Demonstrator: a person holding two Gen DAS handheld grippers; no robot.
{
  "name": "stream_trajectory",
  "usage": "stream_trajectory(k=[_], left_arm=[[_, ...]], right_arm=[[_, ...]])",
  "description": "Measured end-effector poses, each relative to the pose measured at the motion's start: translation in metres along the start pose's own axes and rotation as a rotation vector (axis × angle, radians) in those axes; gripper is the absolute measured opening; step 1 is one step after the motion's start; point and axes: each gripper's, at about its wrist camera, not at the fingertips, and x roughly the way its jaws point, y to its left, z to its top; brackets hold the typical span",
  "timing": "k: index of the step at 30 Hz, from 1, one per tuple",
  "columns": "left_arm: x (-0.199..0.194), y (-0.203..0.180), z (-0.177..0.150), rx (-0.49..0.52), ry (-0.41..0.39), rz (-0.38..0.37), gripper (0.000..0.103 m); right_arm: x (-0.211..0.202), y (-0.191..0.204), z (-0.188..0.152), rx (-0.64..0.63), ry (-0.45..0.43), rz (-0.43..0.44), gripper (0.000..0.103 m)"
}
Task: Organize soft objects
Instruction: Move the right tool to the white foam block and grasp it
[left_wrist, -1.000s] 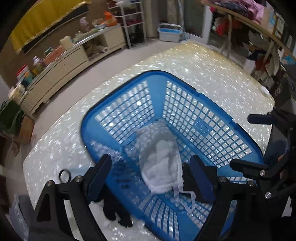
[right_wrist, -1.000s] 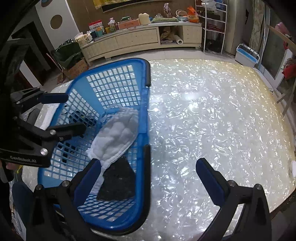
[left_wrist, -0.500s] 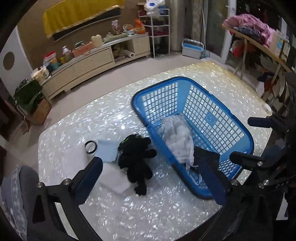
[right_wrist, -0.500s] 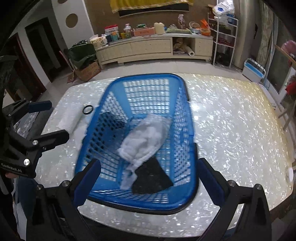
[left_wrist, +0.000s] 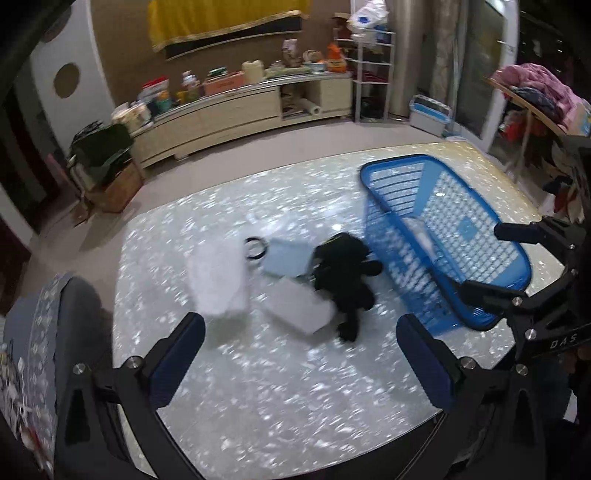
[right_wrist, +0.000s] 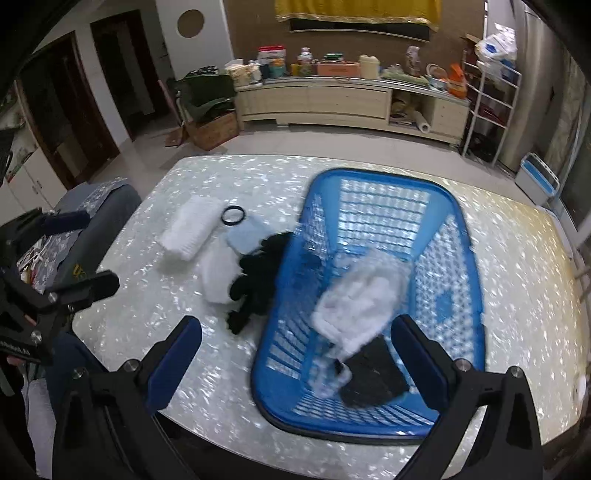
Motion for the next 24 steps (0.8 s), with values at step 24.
stream_trajectory(k=[24], left_arm=[[0.016, 0.114, -0.082, -0.18, 0.087, 0.083, 0.103]], right_arm=[[0.099, 0.127, 0.028, -0.226, 0.104, 0.102, 0.103]])
